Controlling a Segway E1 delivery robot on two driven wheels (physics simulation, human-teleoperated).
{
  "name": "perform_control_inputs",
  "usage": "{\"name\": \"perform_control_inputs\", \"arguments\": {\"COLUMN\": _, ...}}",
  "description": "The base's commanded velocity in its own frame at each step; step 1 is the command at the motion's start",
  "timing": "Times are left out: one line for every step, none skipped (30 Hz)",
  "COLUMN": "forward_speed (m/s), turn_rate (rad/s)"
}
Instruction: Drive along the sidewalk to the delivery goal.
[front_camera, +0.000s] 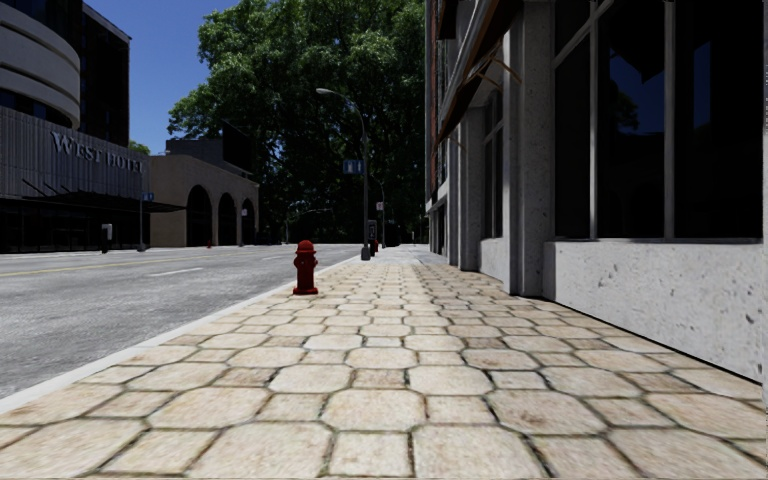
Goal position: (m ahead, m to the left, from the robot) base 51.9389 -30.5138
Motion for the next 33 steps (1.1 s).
{"name": "perform_control_inputs", "arguments": {"forward_speed": 2.00, "turn_rate": 0.00}}
{"name": "perform_control_inputs", "arguments": {"forward_speed": 2.00, "turn_rate": 0.00}}
{"name": "perform_control_inputs", "arguments": {"forward_speed": 2.00, "turn_rate": 0.00}}
{"name": "perform_control_inputs", "arguments": {"forward_speed": 2.00, "turn_rate": 0.00}}
{"name": "perform_control_inputs", "arguments": {"forward_speed": 2.00, "turn_rate": 0.00}}
{"name": "perform_control_inputs", "arguments": {"forward_speed": 2.00, "turn_rate": 0.00}}
{"name": "perform_control_inputs", "arguments": {"forward_speed": 2.00, "turn_rate": 0.00}}
{"name": "perform_control_inputs", "arguments": {"forward_speed": 2.00, "turn_rate": 0.00}}
{"name": "perform_control_inputs", "arguments": {"forward_speed": 2.00, "turn_rate": 0.00}}
{"name": "perform_control_inputs", "arguments": {"forward_speed": 2.00, "turn_rate": 0.00}}
{"name": "perform_control_inputs", "arguments": {"forward_speed": 2.00, "turn_rate": 0.00}}
{"name": "perform_control_inputs", "arguments": {"forward_speed": 2.00, "turn_rate": 0.00}}
{"name": "perform_control_inputs", "arguments": {"forward_speed": 2.00, "turn_rate": 0.00}}
{"name": "perform_control_inputs", "arguments": {"forward_speed": 2.00, "turn_rate": -0.16}}
{"name": "perform_control_inputs", "arguments": {"forward_speed": 2.00, "turn_rate": -0.27}}
{"name": "perform_control_inputs", "arguments": {"forward_speed": 2.00, "turn_rate": -0.33}}
{"name": "perform_control_inputs", "arguments": {"forward_speed": 2.00, "turn_rate": -0.35}}
{"name": "perform_control_inputs", "arguments": {"forward_speed": 2.00, "turn_rate": -0.35}}
{"name": "perform_control_inputs", "arguments": {"forward_speed": 2.00, "turn_rate": -0.35}}
{"name": "perform_control_inputs", "arguments": {"forward_speed": 2.00, "turn_rate": -0.32}}
{"name": "perform_control_inputs", "arguments": {"forward_speed": 2.00, "turn_rate": -0.12}}
{"name": "perform_control_inputs", "arguments": {"forward_speed": 2.00, "turn_rate": -0.12}}
{"name": "perform_control_inputs", "arguments": {"forward_speed": 2.00, "turn_rate": 0.00}}
{"name": "perform_control_inputs", "arguments": {"forward_speed": 2.00, "turn_rate": 0.00}}
{"name": "perform_control_inputs", "arguments": {"forward_speed": 2.00, "turn_rate": 0.00}}
{"name": "perform_control_inputs", "arguments": {"forward_speed": 2.00, "turn_rate": 0.00}}
{"name": "perform_control_inputs", "arguments": {"forward_speed": 2.00, "turn_rate": 0.00}}
{"name": "perform_control_inputs", "arguments": {"forward_speed": 2.00, "turn_rate": 0.00}}
{"name": "perform_control_inputs", "arguments": {"forward_speed": 2.00, "turn_rate": 0.00}}
{"name": "perform_control_inputs", "arguments": {"forward_speed": 2.00, "turn_rate": 0.00}}
{"name": "perform_control_inputs", "arguments": {"forward_speed": 2.00, "turn_rate": 0.00}}
{"name": "perform_control_inputs", "arguments": {"forward_speed": 2.00, "turn_rate": 0.00}}
{"name": "perform_control_inputs", "arguments": {"forward_speed": 2.00, "turn_rate": 0.00}}
